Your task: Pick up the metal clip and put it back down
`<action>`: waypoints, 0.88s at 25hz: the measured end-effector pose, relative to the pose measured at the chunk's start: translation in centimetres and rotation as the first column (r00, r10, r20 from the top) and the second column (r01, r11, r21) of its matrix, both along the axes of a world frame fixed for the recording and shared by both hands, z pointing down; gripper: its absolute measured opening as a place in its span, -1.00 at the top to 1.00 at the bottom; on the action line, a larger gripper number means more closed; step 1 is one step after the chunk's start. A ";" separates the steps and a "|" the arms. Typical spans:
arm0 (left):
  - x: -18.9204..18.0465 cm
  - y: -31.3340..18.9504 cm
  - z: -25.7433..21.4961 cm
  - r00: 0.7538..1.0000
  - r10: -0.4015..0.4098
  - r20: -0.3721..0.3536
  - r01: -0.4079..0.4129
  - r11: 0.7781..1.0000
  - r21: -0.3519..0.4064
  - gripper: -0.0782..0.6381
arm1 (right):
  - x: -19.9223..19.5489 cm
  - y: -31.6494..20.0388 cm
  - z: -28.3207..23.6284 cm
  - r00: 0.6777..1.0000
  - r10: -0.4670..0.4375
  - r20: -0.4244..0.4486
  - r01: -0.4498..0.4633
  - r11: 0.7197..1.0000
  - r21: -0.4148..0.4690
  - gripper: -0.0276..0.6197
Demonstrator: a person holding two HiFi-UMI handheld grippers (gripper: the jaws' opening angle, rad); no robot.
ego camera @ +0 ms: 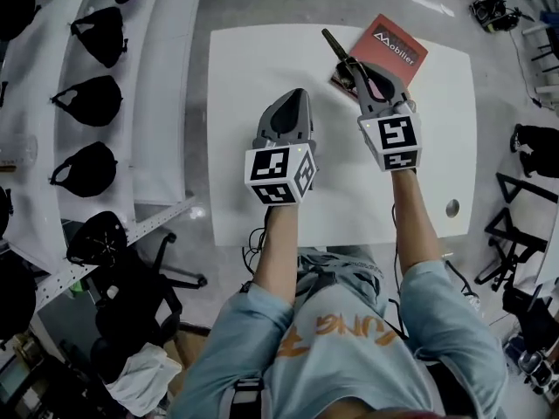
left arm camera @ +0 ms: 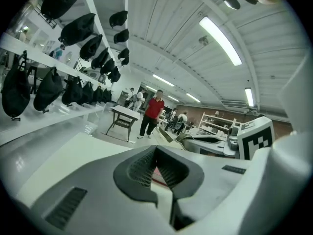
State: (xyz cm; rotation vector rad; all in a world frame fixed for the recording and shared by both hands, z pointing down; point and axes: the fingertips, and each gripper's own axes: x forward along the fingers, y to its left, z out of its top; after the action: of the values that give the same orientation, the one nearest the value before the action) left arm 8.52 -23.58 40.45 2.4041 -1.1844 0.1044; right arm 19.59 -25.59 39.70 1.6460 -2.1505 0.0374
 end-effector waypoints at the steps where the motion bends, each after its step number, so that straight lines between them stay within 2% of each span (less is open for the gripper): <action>1: 1.3 0.3 -0.2 1.000 0.018 0.001 -0.018 1.000 0.003 0.72 | 1.4 0.5 -0.2 1.000 0.019 0.003 -0.019 1.000 0.002 0.83; 6: 7.5 1.8 -0.8 0.994 0.108 0.034 -0.109 0.994 0.026 0.72 | 8.2 2.8 -0.6 0.994 0.105 0.017 -0.105 0.994 0.008 0.83; 12: 14.4 3.8 -0.2 0.973 0.215 0.082 -0.218 0.975 0.028 0.72 | 15.0 5.4 0.1 0.981 0.194 0.029 -0.194 0.981 -0.001 0.83; 22: 27.7 5.4 0.4 0.917 0.380 0.119 -0.387 0.922 0.033 0.72 | 27.0 8.1 1.9 0.952 0.305 0.029 -0.304 0.952 -0.021 0.83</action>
State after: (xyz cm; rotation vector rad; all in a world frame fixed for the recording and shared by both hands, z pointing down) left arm 36.22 -18.17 40.86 2.6824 -0.7498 0.3357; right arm 46.58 -17.53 41.57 1.9651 -1.8925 0.1733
